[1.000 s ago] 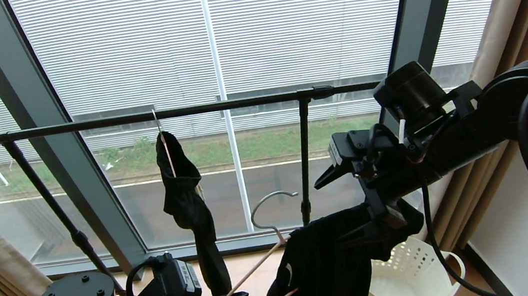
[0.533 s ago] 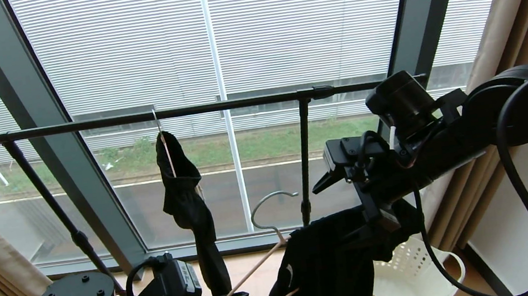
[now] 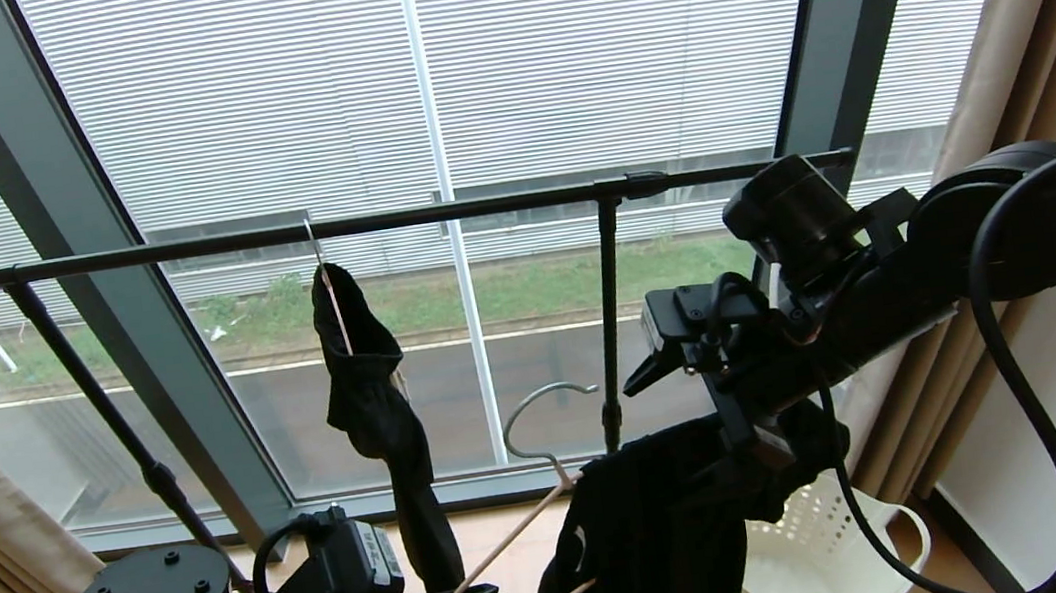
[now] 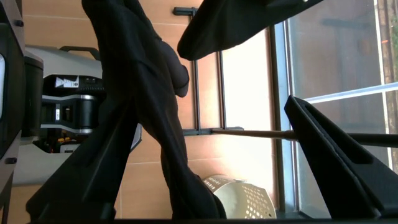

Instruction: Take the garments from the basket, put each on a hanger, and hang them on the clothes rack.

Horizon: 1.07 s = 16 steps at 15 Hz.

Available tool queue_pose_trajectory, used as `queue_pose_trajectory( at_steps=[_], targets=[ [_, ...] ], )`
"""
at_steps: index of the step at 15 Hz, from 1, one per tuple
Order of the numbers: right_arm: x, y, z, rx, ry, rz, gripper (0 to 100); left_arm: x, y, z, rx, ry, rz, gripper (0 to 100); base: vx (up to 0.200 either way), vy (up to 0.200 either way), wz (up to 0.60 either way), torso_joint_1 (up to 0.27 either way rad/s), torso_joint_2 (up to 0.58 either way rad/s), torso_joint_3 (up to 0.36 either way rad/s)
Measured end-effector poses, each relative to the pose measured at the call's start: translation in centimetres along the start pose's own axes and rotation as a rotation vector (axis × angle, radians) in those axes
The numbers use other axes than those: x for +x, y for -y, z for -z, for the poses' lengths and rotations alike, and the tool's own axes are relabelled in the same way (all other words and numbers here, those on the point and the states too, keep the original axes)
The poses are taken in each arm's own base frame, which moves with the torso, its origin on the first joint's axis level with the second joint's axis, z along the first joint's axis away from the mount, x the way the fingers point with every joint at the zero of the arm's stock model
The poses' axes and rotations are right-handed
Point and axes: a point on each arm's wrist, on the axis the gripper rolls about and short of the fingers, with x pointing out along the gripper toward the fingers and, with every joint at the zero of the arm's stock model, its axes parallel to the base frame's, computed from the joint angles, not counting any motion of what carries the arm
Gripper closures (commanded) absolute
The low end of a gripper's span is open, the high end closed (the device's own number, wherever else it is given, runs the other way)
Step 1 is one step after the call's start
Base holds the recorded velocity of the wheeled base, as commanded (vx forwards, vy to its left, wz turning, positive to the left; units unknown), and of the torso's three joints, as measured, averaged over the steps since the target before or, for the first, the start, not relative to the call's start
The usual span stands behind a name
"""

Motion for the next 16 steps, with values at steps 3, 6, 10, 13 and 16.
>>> queue_pose_trajectory(
  at_steps=[3,6,10,13,16],
  targets=[
    [0.02,0.01,0.0,-0.001,0.0,0.0,0,0.11,-0.06,0.03,0.0,0.001,-0.001,100,0.0,0.0,0.0,0.0,0.0,0.0],
    [0.08,0.0,0.06,0.001,-0.002,-0.001,100,0.26,-0.17,-0.05,0.015,0.037,-0.01,100,0.0,0.0,0.0,0.0,0.0,0.0],
    [0.04,-0.07,0.08,0.001,-0.004,-0.003,100,0.44,-0.15,0.35,0.014,0.043,-0.012,100,0.0,0.0,0.0,0.0,0.0,0.0],
    [-0.01,-0.08,0.06,0.0,-0.003,-0.001,100,0.52,-0.15,0.49,0.011,0.037,-0.01,100,0.0,0.0,0.0,0.0,0.0,0.0],
    [0.01,-0.1,0.09,0.002,-0.004,-0.002,100,0.55,-0.16,0.54,0.01,0.035,-0.008,100,0.0,0.0,0.0,0.0,0.0,0.0]
  ],
)
